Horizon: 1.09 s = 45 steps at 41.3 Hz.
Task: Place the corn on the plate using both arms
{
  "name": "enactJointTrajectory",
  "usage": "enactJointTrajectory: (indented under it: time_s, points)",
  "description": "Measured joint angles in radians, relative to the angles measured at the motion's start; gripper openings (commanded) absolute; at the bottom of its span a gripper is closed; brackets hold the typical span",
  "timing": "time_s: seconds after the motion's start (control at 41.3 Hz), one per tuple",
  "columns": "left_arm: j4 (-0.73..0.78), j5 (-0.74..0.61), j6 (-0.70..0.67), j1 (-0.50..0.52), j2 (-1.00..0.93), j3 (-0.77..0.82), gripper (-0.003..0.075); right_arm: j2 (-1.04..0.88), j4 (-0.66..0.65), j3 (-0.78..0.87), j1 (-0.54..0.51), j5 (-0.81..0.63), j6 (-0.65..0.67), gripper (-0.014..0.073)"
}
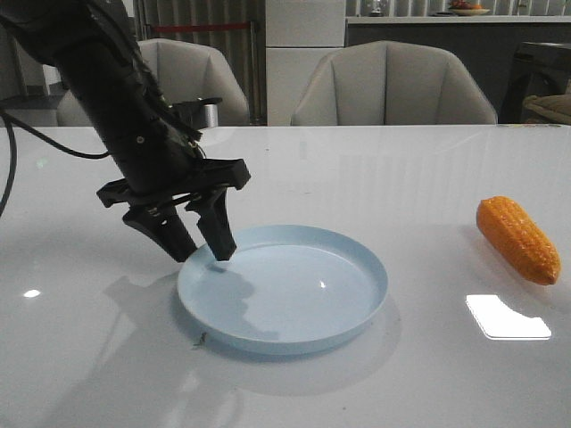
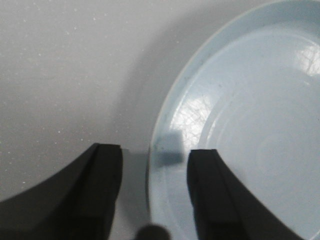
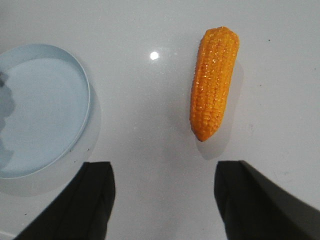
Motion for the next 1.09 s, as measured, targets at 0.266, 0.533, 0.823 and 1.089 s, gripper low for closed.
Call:
enactJointTrajectory:
  time_s: [0.266,0.533,0.823,1.089]
  points:
    - [0.035,0.105,0.032,0.000,0.002,-0.127,0.0432,0.000,0.000,0.000,0.000,0.001,0.000,0.0536]
    - [0.101,0.217,0.032,0.042,-0.009,-0.328,0.0432,0.000,0.000,0.000,0.000,0.002,0.000,0.0536]
    - [0.202,0.175,-0.007,0.164,-0.195,-0.344,0.0432,0.000,0.000,-0.001,0.000,0.008,0.000,0.0536]
    - [0.270,-0.015,-0.007,0.317,-0.545,-0.081,0.0432,0.000,0.000,-0.001,0.000,0.008,0.000,0.0536]
